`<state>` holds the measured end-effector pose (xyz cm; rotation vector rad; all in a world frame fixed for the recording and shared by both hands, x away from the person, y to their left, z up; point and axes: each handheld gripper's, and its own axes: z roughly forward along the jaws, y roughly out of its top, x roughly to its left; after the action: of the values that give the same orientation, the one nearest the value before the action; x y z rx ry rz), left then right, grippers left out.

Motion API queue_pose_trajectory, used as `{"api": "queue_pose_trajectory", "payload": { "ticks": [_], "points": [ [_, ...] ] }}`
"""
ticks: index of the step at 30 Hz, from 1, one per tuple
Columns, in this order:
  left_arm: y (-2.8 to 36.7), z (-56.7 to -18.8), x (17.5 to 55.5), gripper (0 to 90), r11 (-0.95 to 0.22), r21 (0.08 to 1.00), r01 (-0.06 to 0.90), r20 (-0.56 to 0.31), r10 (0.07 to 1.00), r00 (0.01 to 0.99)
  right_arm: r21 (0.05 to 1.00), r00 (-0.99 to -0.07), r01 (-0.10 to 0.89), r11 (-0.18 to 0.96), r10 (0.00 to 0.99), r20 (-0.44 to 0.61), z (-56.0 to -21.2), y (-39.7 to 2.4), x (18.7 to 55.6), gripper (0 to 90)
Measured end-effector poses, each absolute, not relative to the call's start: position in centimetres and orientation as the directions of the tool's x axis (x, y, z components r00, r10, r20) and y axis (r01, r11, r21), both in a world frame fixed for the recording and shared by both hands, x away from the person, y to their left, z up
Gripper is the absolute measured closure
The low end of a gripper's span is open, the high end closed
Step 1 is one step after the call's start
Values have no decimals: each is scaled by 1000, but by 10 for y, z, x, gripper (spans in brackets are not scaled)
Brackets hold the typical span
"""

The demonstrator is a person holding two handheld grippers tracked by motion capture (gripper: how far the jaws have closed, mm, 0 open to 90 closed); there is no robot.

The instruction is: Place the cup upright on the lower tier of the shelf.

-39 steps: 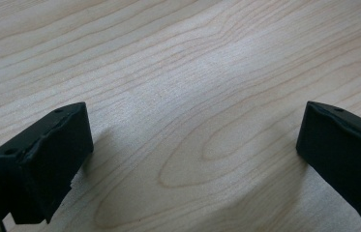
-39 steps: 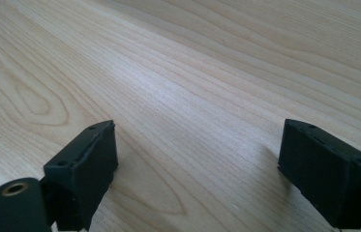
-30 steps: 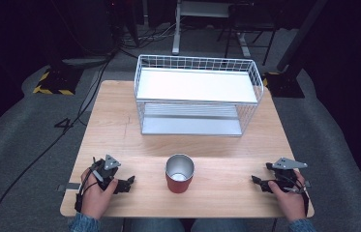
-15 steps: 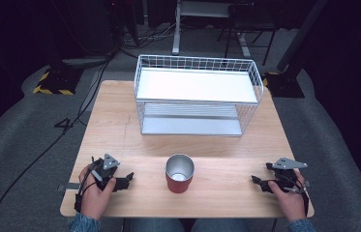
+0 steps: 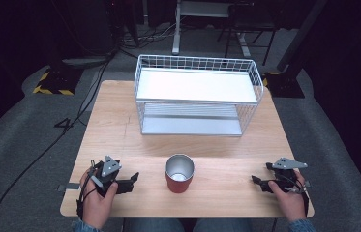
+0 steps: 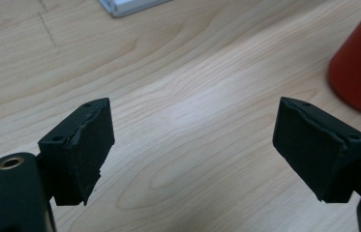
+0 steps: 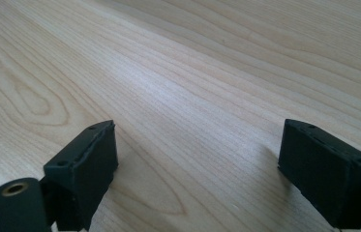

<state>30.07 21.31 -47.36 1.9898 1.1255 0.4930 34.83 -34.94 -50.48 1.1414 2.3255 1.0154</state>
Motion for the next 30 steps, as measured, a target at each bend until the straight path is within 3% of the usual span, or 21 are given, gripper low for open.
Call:
{"api": "queue_pose_trajectory", "payload": {
  "ticks": [19,30],
  "points": [
    [177,-471,261,154,-156,905,395,-123,795,594,735,-610,536,416,792,-4,-505,-349,348,140],
    [153,-477,252,154,-187,924,334,-84,752,654,735,-610,536,416,792,-4,-505,-349,348,140]
  ]
}}
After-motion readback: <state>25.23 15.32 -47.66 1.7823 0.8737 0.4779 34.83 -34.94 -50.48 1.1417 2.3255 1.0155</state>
